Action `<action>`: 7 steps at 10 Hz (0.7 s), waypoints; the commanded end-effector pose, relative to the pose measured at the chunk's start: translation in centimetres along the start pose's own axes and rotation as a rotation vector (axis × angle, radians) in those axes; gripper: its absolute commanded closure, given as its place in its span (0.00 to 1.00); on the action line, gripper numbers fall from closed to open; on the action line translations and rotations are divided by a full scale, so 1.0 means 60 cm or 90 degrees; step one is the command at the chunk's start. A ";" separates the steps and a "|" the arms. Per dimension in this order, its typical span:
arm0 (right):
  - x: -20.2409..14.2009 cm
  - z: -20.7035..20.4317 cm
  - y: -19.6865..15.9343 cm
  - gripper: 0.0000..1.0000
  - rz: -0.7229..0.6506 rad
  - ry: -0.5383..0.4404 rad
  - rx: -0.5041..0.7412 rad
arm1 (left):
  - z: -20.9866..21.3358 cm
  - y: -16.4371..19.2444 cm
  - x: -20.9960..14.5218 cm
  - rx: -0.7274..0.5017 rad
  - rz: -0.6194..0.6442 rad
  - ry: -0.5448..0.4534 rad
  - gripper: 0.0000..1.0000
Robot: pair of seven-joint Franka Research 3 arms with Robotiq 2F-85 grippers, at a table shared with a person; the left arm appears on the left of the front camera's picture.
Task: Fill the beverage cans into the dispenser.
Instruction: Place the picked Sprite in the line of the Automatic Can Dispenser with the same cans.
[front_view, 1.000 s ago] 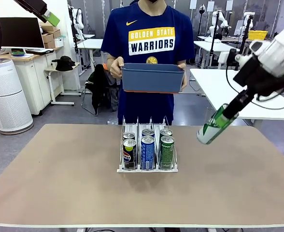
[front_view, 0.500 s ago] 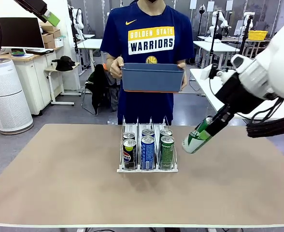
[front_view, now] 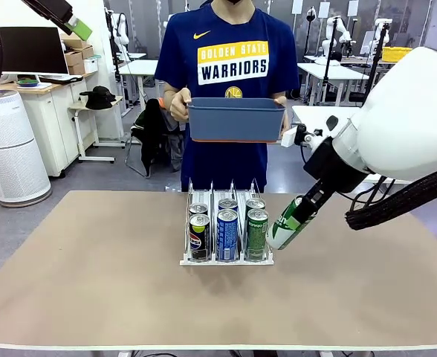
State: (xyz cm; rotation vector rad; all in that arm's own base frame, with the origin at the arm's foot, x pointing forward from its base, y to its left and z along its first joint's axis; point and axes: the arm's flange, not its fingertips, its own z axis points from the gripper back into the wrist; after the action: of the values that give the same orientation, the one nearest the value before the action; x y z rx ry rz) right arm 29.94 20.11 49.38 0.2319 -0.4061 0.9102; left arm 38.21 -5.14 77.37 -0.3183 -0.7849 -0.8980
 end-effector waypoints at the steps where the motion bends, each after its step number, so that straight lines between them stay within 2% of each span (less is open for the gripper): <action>1: 0.000 -0.006 -0.002 0.42 -0.006 0.003 0.002 | -0.001 -0.002 -0.002 0.002 0.000 0.003 0.00; 2: -0.003 -0.029 -0.010 0.42 -0.030 0.017 0.007 | -0.001 -0.002 -0.002 0.002 0.000 0.003 0.00; 5: 0.009 -0.070 -0.030 0.42 -0.028 0.024 0.009 | -0.001 -0.002 -0.002 0.002 0.000 0.003 0.00; 7: 0.014 -0.076 -0.039 0.42 -0.034 0.031 0.024 | -0.001 -0.002 -0.002 0.002 0.000 0.003 0.00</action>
State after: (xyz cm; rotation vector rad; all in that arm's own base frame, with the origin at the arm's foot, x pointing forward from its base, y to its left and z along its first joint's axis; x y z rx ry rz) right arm 32.70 20.52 44.98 0.2346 -0.3155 0.8729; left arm 38.21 -5.14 77.37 -0.3182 -0.7850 -0.8980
